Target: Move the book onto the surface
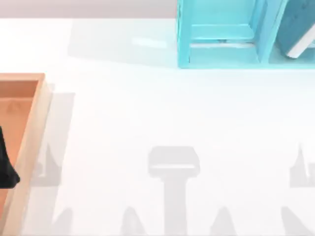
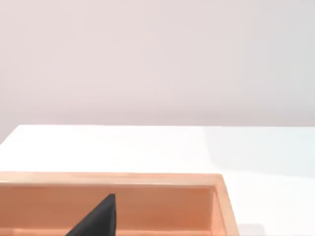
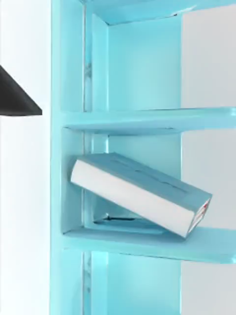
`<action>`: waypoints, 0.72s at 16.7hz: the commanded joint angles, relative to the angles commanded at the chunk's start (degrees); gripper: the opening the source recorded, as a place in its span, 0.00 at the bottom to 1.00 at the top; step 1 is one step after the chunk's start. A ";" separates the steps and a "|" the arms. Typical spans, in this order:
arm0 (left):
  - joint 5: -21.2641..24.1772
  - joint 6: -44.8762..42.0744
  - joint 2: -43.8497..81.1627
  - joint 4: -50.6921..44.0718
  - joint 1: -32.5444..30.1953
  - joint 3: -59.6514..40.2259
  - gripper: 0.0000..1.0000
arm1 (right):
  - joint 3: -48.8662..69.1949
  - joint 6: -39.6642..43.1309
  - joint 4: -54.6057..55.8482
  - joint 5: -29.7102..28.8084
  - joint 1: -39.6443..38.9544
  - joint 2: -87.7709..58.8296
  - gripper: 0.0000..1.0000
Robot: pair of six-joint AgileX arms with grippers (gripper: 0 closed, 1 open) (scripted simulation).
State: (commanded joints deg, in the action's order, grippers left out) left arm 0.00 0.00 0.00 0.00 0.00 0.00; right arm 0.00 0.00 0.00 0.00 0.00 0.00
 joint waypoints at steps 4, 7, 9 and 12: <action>0.00 0.00 0.00 0.00 0.00 0.00 1.00 | 0.41 -0.30 0.92 0.00 0.31 -1.75 1.00; 0.00 0.00 0.00 0.00 0.00 0.00 1.00 | 2.14 -1.82 4.49 0.31 1.08 -8.97 1.00; 0.00 0.00 0.00 0.00 0.00 0.00 1.00 | 4.34 -3.67 8.51 0.96 1.47 -16.84 1.00; 0.00 0.00 0.00 0.00 0.00 0.00 1.00 | 9.86 -7.23 17.37 2.48 1.81 -32.91 1.00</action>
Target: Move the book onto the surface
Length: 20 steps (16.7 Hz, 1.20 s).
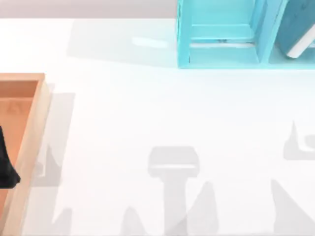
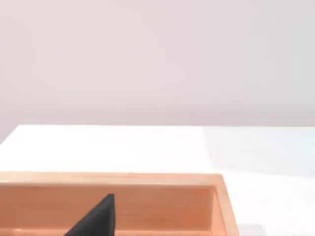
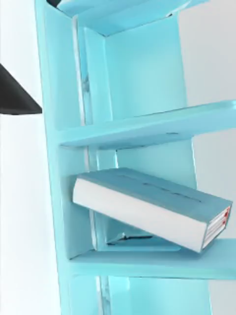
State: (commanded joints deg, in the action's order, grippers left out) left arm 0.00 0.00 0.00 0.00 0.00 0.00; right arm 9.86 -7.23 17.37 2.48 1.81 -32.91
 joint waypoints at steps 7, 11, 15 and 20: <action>0.00 0.00 0.00 0.00 0.00 0.00 1.00 | 19.77 -6.83 28.15 3.38 1.12 -46.95 1.00; 0.00 0.00 0.00 0.00 0.00 0.00 1.00 | 28.57 -10.08 41.13 4.50 2.38 -70.11 1.00; 0.00 0.00 0.00 0.00 0.00 0.00 1.00 | 33.57 -13.62 49.19 5.08 3.68 -83.89 1.00; 0.00 0.00 0.00 0.00 0.00 0.00 1.00 | 35.25 -15.25 51.94 5.45 4.00 -88.02 1.00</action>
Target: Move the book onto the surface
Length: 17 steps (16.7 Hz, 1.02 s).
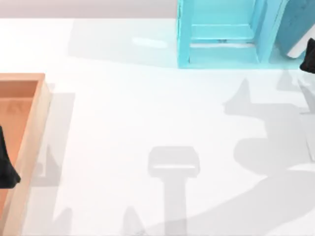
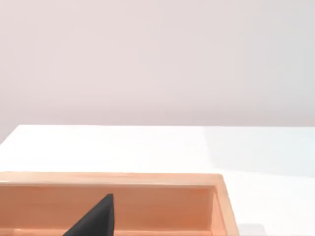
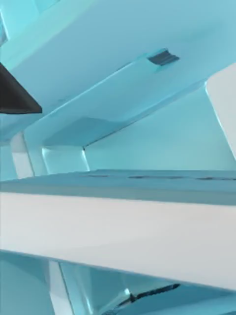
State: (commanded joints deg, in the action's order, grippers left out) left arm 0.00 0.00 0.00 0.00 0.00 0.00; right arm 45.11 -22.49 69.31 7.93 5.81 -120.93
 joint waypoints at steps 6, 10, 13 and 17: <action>0.00 0.00 0.00 0.00 0.00 0.00 1.00 | 1.96 0.02 -0.94 -0.28 -0.34 -1.17 1.00; 0.00 0.00 0.00 0.00 0.00 0.00 1.00 | 11.63 -0.07 -5.01 -0.93 -0.83 -6.62 1.00; 0.00 0.00 0.00 0.00 0.00 0.00 1.00 | 20.26 -0.08 -8.97 -1.49 -1.34 -11.21 1.00; 0.00 0.00 0.00 0.00 0.00 0.00 1.00 | 26.93 -0.08 -12.29 -1.97 -1.79 -14.64 1.00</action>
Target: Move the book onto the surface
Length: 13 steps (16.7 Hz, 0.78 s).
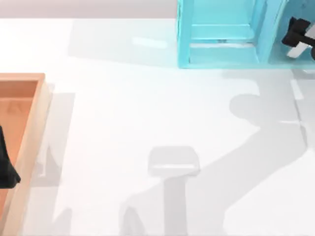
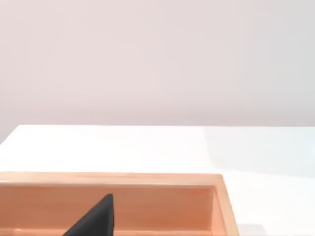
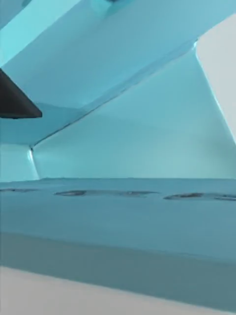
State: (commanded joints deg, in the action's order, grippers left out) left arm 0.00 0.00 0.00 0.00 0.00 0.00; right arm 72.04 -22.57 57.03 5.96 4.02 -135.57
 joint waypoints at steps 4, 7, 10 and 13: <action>0.00 0.00 0.00 0.00 0.00 0.00 1.00 | 0.20 0.00 -0.11 -0.02 -0.02 -0.10 1.00; 0.00 0.00 0.00 0.00 0.00 0.00 1.00 | 0.20 0.00 -0.11 -0.02 -0.02 -0.10 0.77; 0.00 0.00 0.00 0.00 0.00 0.00 1.00 | 0.20 0.00 -0.11 -0.02 -0.02 -0.10 0.55; 0.00 0.00 0.00 0.00 0.00 0.00 1.00 | 0.20 0.00 -0.11 -0.02 -0.02 -0.10 0.32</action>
State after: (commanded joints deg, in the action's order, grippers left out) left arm 0.00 0.00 0.00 0.00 0.00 0.00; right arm 72.24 -22.57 56.92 5.94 4.01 -135.67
